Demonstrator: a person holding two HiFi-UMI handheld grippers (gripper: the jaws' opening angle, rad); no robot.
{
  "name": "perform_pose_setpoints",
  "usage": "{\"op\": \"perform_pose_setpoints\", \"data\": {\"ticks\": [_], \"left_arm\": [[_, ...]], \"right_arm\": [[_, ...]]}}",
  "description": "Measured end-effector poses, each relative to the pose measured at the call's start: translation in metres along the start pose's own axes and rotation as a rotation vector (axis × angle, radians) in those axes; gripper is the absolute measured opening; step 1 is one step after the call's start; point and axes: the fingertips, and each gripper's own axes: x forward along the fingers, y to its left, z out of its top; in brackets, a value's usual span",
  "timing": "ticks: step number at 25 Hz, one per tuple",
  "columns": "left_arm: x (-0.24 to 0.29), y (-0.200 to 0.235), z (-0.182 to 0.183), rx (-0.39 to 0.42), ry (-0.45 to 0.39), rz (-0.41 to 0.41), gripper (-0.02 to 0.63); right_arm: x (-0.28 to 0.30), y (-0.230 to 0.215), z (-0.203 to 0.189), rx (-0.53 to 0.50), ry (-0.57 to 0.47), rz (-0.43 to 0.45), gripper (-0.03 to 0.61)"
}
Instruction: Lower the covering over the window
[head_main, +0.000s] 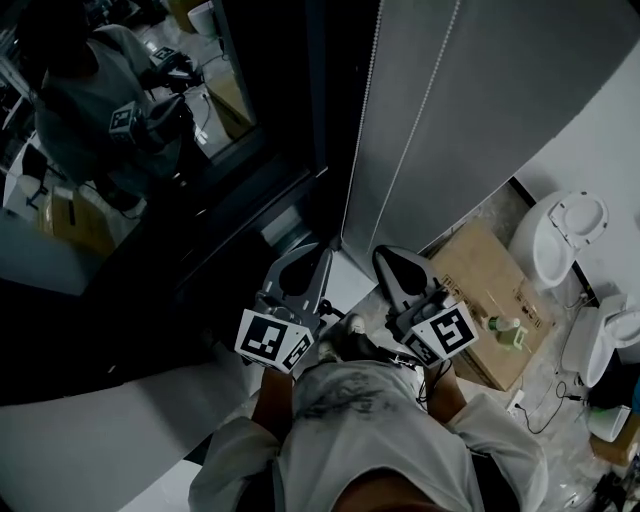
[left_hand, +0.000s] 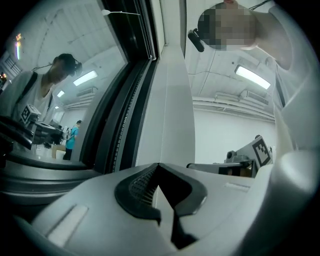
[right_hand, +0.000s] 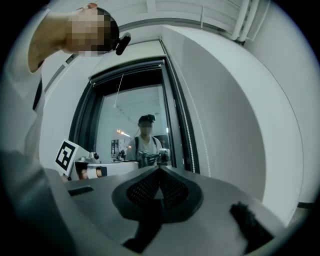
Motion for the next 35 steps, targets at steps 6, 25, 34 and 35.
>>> {"op": "perform_pose_setpoints", "data": {"ticks": [6,25,34,35], "left_arm": [[0.018,0.009,0.0,0.021,-0.003,0.017,0.005],[0.094,0.037,-0.002,0.082,0.018,0.043,0.026],[0.115,0.052,-0.007,0.085,0.033,0.055,0.046],[0.117,0.054,-0.007,0.087,0.034,0.056,0.049]], "right_arm": [[0.011,-0.01,0.003,-0.008,-0.024,0.032,0.017],[0.025,-0.033,0.004,-0.016,-0.033,0.087,0.018],[0.029,-0.035,0.003,-0.026,-0.032,0.087,0.018],[0.03,-0.035,0.002,-0.031,-0.028,0.085,0.018]]}}
